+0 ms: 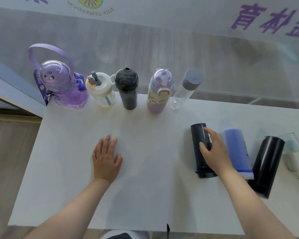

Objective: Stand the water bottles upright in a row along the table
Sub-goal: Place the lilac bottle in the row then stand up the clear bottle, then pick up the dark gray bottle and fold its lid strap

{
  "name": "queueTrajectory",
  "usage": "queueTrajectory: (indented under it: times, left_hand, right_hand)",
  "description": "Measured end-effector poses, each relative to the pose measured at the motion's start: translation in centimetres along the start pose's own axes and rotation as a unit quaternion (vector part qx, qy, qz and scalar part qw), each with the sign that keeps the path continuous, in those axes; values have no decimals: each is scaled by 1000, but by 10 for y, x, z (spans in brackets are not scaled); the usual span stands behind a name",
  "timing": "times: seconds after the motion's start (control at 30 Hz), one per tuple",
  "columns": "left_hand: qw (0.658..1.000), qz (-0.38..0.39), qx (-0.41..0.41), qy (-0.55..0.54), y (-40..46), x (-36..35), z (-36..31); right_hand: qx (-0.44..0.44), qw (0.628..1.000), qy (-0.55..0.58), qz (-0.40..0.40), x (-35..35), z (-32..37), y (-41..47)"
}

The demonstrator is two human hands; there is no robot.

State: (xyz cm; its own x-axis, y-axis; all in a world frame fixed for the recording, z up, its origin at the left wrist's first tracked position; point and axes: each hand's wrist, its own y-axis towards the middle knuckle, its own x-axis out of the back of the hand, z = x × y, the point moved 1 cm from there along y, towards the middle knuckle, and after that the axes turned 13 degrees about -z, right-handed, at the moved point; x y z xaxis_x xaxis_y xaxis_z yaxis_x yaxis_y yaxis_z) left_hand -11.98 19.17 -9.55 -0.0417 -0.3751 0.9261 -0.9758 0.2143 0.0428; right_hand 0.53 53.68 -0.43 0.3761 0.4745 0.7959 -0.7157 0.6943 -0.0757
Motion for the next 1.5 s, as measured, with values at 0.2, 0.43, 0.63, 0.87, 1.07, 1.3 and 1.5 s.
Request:
queueTrajectory:
  times: [0.2,0.43,0.63,0.87,1.07,1.3,1.5]
  left_hand:
    - [999,-9,45,-9,1,-2,-19]
    - [997,34,-14,-72,-30,-21,-83]
    - [970,148,-98,-163,-84,-32,-164]
    - [920,240,-107,-291,-109,-15,-233]
    - [899,224,-55,-372,-117,-11,-262]
    - [857,156,116,-477,-112,-1,-294]
    - [845,119,223,-472,-87,16,-313]
  right_hand:
    - [-62,996,-18,55,1,-29,-46]
    - [-59,993,-9,99,13,-38,-50]
    - [-135,976,110,131,27,-46,-44]
    - [-206,939,196,193,47,-62,-44]
    - [-223,912,246,239,67,-70,-34]
    - [-130,907,306,258,106,-66,-18]
    - [59,939,247,234,116,-61,-24]
